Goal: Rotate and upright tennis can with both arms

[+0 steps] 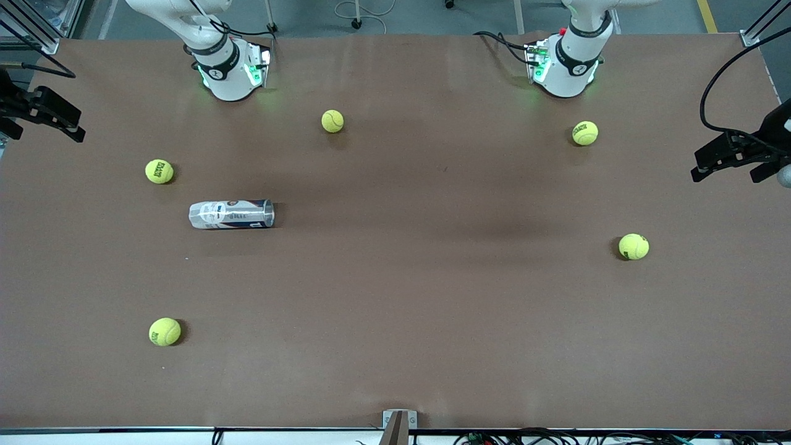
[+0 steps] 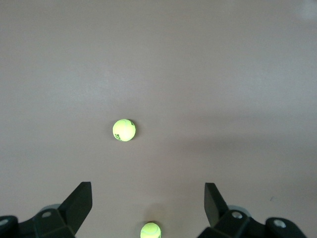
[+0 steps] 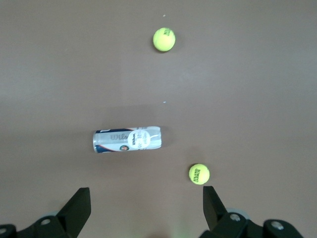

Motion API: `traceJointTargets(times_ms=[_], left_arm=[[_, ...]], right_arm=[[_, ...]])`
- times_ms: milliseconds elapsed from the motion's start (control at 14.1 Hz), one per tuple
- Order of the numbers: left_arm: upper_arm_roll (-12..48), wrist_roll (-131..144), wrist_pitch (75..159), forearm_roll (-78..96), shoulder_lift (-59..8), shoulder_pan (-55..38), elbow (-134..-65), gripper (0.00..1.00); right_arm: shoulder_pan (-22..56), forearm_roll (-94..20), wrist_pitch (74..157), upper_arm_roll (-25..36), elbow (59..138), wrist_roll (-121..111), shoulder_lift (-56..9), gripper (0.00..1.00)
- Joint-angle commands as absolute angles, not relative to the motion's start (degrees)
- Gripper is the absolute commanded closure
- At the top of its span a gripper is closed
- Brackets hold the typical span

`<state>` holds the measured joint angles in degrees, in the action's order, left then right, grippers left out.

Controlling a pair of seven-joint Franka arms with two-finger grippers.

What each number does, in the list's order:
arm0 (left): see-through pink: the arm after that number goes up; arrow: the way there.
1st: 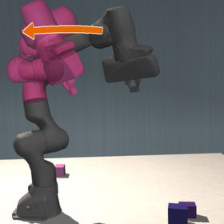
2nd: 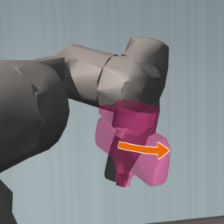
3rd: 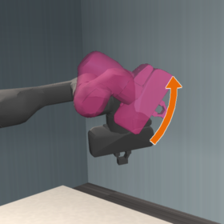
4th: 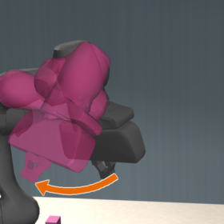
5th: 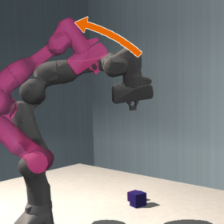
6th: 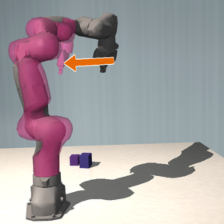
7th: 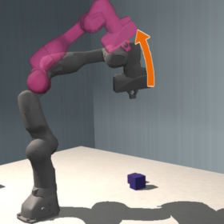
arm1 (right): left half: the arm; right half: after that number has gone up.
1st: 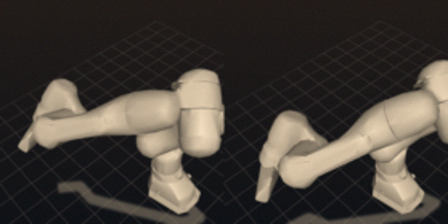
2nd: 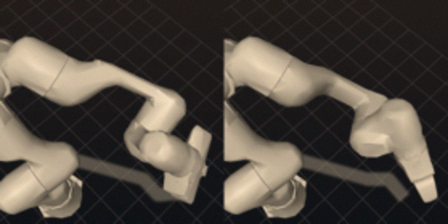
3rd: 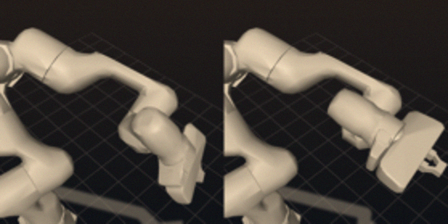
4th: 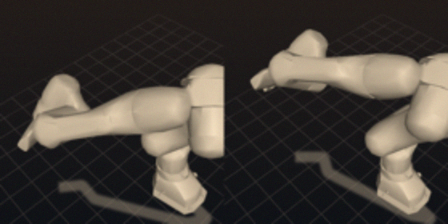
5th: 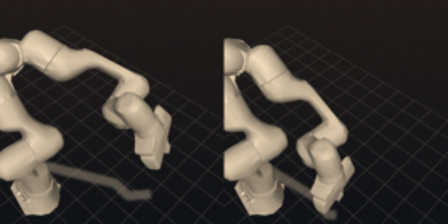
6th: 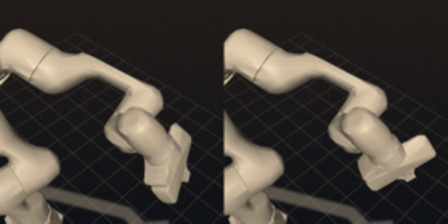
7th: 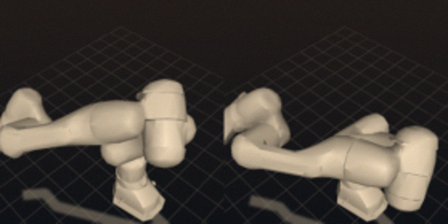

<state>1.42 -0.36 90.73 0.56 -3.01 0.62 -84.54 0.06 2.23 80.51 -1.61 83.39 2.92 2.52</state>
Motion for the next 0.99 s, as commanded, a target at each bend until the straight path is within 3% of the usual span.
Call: traceJointTargets(times_ms=[0, 922], left_arm=[[1.5, 0.1, 90.4, -0.1, -2.5, 0.4, -84.6, 0.00], [1.6, 0.2, 90.4, -0.1, -2.5, 0.4, -84.6, 0.00]], right_arm=[[0.2, -1.0, 78.7, -0.4, 84.3, 2.6, 3.7, 0.00], [1.3, -3.0, 78.6, 4.4, 85.5, 1.5, 5.5, 0.00]])
